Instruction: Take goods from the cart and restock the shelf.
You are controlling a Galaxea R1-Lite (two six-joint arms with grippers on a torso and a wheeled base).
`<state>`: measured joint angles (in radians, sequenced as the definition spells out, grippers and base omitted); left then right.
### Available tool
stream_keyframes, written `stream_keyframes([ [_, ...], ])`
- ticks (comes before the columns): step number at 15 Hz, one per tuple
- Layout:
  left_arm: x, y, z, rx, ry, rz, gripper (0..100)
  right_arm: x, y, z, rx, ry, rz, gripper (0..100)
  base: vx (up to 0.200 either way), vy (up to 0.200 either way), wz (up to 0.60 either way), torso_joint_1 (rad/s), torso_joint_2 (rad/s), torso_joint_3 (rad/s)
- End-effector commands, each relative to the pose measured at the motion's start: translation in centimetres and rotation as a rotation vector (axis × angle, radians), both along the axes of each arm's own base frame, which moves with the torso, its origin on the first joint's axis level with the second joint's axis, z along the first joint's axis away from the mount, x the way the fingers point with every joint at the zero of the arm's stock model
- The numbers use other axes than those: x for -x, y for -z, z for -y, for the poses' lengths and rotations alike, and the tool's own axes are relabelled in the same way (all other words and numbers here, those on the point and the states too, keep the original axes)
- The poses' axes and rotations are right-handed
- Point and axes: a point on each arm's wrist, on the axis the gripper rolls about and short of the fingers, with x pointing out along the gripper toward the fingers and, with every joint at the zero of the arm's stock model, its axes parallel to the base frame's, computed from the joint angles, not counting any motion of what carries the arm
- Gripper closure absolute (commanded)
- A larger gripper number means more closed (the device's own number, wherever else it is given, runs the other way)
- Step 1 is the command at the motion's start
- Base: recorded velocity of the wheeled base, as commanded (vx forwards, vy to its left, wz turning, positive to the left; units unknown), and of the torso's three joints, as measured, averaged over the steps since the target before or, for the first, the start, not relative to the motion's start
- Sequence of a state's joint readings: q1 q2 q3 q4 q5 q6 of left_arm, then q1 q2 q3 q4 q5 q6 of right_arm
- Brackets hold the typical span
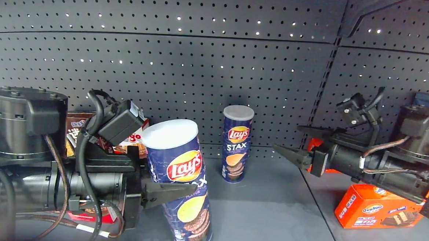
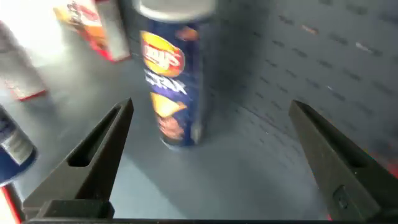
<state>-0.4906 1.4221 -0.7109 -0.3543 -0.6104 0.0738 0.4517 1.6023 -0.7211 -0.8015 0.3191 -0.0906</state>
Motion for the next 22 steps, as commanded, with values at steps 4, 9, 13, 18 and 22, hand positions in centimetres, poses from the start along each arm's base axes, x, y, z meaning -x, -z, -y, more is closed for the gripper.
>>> stream_keyframes([
  [4, -0.1, 0.1, -0.1, -0.002, -0.006, -0.003, 100, -3.2, 3.4, -1.9, 0.012, -0.089, -0.045, 0, 0.0, 0.0, 0.0, 0.0, 0.0, 0.0],
  [9, -0.5, 0.1, 0.1, -0.001, -0.005, -0.001, 100, -4.4, 5.0, -2.6, 0.01, -0.141, -0.048, 0, 0.0, 0.0, 0.0, 0.0, 0.0, 0.0],
  [13, -0.8, -0.1, 0.3, 0.001, -0.005, 0.004, 100, -5.8, 5.7, -3.4, -0.002, -0.183, -0.03, 0, 0.0, 0.0, 0.0, 0.0, 0.0, 0.0],
  [18, -0.8, 0.0, 0.2, -0.002, -0.007, -0.002, 100, -7.3, 6.6, -5.0, -0.002, -0.203, -0.031, 0, 0.0, 0.0, 0.0, 0.0, 0.0, 0.0],
  [22, -1.0, 0.0, -0.1, -0.003, -0.022, -0.002, 100, -7.9, 8.0, -7.5, 0.005, -0.251, -0.046, 0, 0.0, 0.0, 0.0, 0.0, 0.0, 0.0],
])
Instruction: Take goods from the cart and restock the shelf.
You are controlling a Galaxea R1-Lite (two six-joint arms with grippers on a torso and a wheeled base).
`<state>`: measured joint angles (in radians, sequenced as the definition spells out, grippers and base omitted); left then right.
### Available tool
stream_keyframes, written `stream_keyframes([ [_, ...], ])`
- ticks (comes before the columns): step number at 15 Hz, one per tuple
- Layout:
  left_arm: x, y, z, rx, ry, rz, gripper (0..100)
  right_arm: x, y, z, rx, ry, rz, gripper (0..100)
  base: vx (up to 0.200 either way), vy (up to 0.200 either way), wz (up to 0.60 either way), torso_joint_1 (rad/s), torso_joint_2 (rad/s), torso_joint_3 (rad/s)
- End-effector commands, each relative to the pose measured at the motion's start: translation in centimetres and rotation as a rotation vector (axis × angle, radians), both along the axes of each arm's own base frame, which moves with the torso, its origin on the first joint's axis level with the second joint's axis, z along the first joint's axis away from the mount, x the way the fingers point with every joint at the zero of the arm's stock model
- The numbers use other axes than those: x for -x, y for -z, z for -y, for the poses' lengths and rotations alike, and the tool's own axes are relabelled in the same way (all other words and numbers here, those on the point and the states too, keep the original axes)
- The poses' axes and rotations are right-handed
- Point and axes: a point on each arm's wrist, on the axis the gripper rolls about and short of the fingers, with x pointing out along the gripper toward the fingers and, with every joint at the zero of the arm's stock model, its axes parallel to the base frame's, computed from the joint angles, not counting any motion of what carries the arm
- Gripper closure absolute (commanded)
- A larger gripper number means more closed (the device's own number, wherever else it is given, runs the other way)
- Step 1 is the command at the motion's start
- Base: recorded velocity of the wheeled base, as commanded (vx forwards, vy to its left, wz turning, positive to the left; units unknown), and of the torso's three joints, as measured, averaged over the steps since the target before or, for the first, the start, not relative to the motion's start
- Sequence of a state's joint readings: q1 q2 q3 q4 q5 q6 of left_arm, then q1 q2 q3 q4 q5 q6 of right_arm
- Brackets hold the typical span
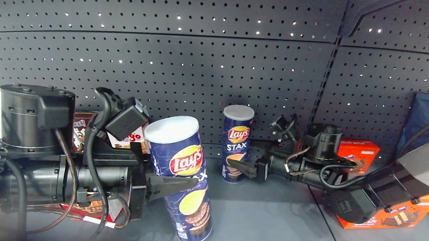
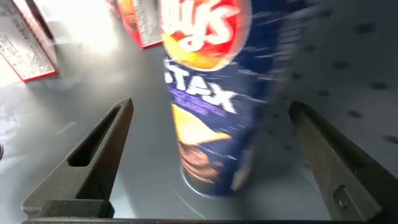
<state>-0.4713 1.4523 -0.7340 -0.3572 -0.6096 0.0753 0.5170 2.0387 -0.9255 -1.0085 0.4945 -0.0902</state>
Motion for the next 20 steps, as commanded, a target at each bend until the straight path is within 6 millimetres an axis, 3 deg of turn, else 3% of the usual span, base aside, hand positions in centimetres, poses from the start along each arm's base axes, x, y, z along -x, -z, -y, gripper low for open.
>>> stream_keyframes([
  [1, 0.1, 0.0, -0.1, -0.001, -0.002, -0.001, 100, -0.4, 1.2, -1.1, 0.01, -0.018, -0.019, 0, 0.0, 0.0, 0.0, 0.0, 0.0, 0.0],
  [9, 0.1, 0.0, -0.1, 0.001, -0.001, 0.0, 100, -1.3, 3.1, -1.8, 0.028, -0.022, -0.05, 0, 0.0, 0.0, 0.0, 0.0, 0.0, 0.0],
  [10, 0.1, 0.0, -0.1, 0.001, -0.001, 0.0, 100, -1.4, 3.2, -1.8, 0.02, -0.025, -0.041, 100, 0.0, 0.0, 0.0, 0.0, 0.0, 0.0],
  [18, 0.1, 0.0, -0.3, 0.001, -0.009, 0.002, 100, -0.8, 3.0, -1.8, 0.014, -0.025, -0.034, 100, 0.0, 0.0, 0.0, 0.0, 0.0, 0.0],
  [20, 0.0, -0.1, -0.2, 0.003, -0.007, 0.004, 100, 0.7, 0.5, -0.8, -0.004, -0.022, 0.001, 100, 0.0, 0.0, 0.0, 0.0, 0.0, 0.0],
])
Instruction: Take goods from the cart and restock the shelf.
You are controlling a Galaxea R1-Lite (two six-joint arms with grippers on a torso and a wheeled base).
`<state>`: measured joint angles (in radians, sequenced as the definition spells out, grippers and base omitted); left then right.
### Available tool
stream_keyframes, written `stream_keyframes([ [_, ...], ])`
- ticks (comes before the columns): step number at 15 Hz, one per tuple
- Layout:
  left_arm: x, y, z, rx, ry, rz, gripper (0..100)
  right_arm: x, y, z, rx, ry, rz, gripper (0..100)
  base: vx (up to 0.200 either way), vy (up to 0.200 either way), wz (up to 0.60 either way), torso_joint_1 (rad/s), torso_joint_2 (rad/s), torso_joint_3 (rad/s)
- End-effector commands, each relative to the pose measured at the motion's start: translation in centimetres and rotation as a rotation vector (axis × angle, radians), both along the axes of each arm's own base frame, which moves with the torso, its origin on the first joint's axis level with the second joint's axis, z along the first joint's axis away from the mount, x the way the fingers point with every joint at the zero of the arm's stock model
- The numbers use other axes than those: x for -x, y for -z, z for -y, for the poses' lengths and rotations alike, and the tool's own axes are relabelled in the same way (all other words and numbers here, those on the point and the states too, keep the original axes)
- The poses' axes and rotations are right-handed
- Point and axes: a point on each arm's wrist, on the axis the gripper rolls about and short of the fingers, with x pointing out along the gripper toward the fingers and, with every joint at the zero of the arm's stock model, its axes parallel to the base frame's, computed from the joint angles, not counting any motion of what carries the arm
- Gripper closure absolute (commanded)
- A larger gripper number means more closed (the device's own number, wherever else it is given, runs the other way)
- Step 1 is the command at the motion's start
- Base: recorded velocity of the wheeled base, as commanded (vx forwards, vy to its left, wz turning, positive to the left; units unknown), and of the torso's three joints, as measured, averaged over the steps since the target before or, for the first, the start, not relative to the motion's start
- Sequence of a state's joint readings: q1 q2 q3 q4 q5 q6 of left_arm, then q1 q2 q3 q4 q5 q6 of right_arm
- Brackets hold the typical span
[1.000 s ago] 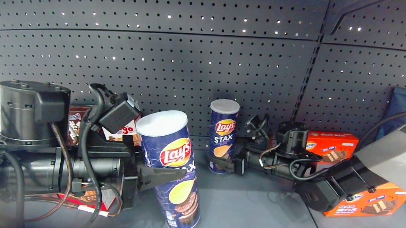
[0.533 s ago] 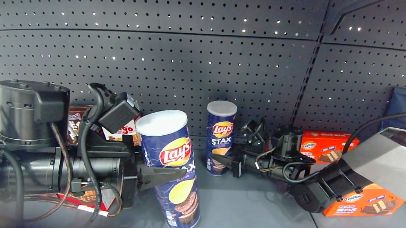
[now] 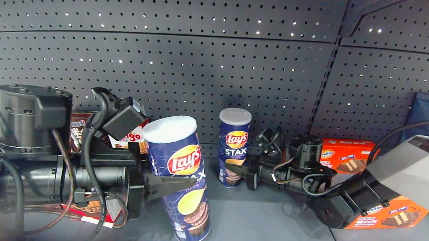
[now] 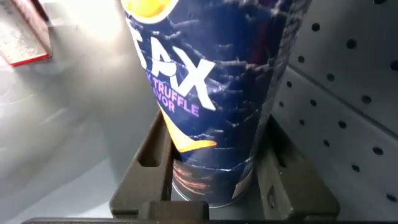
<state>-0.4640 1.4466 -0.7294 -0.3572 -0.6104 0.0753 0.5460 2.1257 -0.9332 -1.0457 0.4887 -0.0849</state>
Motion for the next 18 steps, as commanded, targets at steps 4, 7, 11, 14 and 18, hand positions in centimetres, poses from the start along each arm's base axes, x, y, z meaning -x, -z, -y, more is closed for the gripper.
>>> stream_keyframes([
  [4, 0.0, -0.1, 0.0, 0.001, -0.002, 0.004, 100, 3.8, -3.7, 2.1, -0.028, -0.003, 0.053, 100, 0.0, 0.0, 0.0, 0.0, 0.0, 0.0],
  [7, 0.0, -0.1, 0.0, 0.001, -0.002, 0.004, 100, 5.8, -4.3, 3.1, -0.03, -0.007, 0.06, 100, 0.0, 0.0, 0.0, 0.0, 0.0, 0.0],
  [11, 0.0, -0.1, 0.0, 0.002, -0.004, 0.004, 100, 9.5, -4.5, 4.1, -0.03, -0.044, 0.054, 100, 0.0, 0.0, 0.0, 0.0, 0.0, 0.0],
  [14, -0.1, -0.2, 0.0, 0.003, -0.005, 0.007, 100, 12.1, -3.3, 4.8, -0.009, -0.076, 0.019, 100, 0.0, 0.0, 0.0, 0.0, 0.0, 0.0],
  [18, -0.1, -0.2, 0.0, 0.001, -0.007, 0.003, 100, 13.3, -2.0, 5.2, 0.007, -0.09, -0.006, 100, 0.0, 0.0, 0.0, 0.0, 0.0, 0.0],
])
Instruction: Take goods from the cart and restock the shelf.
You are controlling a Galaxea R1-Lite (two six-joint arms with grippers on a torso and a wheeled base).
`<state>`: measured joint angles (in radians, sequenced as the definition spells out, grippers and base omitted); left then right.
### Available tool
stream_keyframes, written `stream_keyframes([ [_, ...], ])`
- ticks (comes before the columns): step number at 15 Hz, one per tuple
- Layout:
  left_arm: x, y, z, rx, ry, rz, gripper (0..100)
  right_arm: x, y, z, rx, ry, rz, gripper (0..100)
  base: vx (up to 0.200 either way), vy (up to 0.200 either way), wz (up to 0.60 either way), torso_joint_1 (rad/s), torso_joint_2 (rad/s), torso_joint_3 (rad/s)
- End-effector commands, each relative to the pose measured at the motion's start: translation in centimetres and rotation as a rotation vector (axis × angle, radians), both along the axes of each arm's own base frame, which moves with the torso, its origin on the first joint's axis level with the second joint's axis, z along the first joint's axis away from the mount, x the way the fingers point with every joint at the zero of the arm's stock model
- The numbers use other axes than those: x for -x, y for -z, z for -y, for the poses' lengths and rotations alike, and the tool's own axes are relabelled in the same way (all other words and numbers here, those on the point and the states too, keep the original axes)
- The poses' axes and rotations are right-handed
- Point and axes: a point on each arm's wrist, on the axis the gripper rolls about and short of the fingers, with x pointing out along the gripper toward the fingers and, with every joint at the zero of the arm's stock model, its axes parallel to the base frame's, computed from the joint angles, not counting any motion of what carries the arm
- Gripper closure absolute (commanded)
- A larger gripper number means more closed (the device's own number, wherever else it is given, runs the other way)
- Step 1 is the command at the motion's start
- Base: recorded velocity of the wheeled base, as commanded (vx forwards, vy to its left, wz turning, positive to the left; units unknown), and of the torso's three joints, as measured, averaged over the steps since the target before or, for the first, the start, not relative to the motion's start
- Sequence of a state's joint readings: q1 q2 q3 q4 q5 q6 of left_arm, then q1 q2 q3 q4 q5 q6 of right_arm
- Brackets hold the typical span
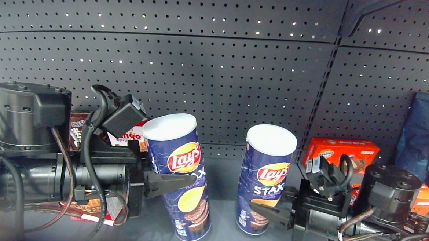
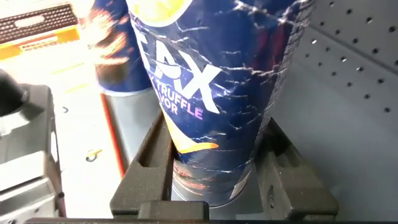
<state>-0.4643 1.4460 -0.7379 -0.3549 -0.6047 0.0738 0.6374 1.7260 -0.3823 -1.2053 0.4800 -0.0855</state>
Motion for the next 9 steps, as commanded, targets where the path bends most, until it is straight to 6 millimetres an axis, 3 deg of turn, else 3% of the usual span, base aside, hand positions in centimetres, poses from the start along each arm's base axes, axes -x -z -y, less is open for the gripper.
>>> stream_keyframes([
  [1, 0.0, 0.1, 0.0, -0.004, -0.006, -0.004, 100, 0.9, 0.7, 0.1, 0.018, -0.016, -0.023, 100, 0.0, 0.0, 0.0, 0.0, 0.0, 0.0],
  [9, 0.0, 0.3, 0.0, -0.01, -0.013, -0.009, 100, 0.3, 2.6, -0.7, 0.037, -0.03, -0.052, 100, 0.0, 0.0, 0.0, 0.0, 0.0, 0.0],
])
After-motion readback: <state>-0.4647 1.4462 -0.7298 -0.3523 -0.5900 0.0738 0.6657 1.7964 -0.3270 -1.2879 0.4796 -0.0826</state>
